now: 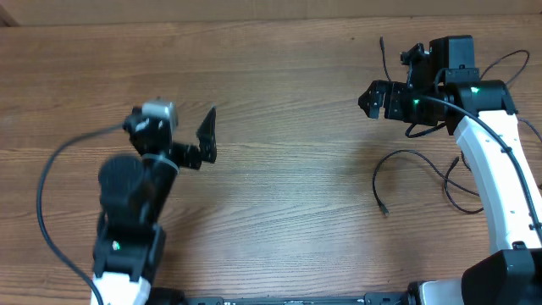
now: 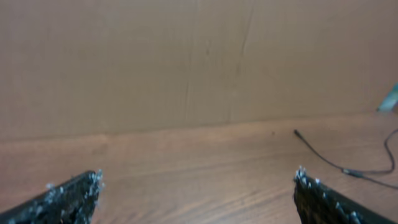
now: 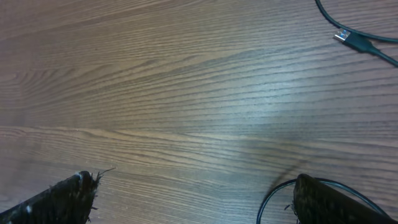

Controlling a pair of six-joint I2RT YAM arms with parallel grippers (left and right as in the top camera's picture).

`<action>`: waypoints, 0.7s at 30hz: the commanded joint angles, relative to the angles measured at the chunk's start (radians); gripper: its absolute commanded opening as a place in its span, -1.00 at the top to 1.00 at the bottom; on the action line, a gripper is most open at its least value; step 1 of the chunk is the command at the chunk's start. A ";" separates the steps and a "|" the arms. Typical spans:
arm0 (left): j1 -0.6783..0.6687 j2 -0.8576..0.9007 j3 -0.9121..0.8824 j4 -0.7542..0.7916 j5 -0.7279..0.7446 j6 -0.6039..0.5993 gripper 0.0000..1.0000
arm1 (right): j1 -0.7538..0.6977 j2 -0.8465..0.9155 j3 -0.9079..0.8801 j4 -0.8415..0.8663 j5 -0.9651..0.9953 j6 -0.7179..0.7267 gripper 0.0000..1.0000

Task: Untangle cables

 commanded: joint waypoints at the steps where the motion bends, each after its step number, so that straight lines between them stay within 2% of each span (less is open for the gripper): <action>1: -0.001 -0.106 -0.153 0.088 -0.036 -0.060 -0.99 | 0.000 0.000 -0.006 0.003 0.003 -0.019 -1.00; 4: 0.002 -0.192 -0.269 0.163 -0.090 -0.127 -0.99 | 0.000 0.000 -0.006 0.003 0.002 -0.019 -1.00; 7: 0.017 -0.299 -0.411 0.246 -0.102 -0.142 -0.99 | 0.000 0.000 -0.006 0.003 0.002 -0.019 -1.00; 10: 0.028 -0.371 -0.501 0.281 -0.105 -0.145 -0.99 | 0.000 0.000 -0.006 0.003 0.002 -0.019 -1.00; 15: 0.040 -0.488 -0.636 0.286 -0.163 -0.233 -0.99 | 0.000 0.000 -0.006 0.003 0.002 -0.019 -1.00; 21: 0.041 -0.605 -0.639 0.041 -0.196 -0.237 -0.99 | 0.000 0.000 -0.006 0.003 0.002 -0.019 -1.00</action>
